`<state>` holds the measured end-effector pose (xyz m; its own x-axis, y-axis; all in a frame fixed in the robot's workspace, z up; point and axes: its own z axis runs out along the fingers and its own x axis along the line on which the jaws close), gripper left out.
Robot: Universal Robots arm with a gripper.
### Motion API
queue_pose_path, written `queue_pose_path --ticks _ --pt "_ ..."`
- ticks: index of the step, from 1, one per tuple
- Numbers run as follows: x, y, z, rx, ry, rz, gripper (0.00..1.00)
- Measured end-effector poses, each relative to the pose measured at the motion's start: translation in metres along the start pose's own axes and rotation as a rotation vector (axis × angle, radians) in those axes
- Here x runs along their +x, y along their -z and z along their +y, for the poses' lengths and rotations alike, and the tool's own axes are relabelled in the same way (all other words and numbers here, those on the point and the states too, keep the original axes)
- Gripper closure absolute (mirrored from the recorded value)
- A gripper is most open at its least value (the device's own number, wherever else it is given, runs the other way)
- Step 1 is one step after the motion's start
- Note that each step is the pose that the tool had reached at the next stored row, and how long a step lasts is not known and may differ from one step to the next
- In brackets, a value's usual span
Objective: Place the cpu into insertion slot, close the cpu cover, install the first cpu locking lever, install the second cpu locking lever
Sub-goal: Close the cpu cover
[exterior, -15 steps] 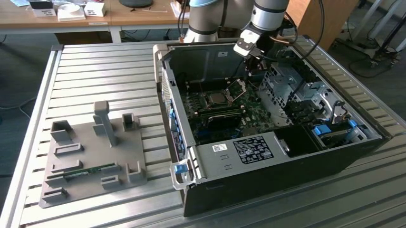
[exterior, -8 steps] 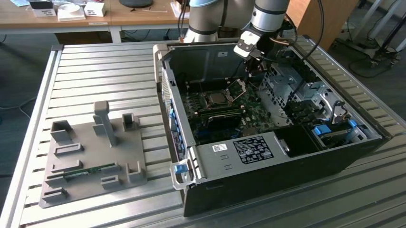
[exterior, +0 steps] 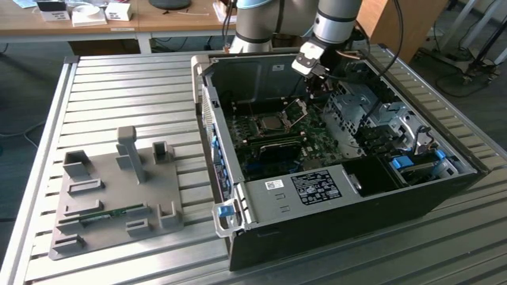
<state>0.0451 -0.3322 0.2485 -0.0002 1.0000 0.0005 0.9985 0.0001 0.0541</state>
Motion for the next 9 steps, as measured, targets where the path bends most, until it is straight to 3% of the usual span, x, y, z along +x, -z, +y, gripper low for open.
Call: queue_pose_path --ticks 9 --pt "0.0000 -0.0057 -0.0001 0.0001 0.000 -0.0003 0.89"
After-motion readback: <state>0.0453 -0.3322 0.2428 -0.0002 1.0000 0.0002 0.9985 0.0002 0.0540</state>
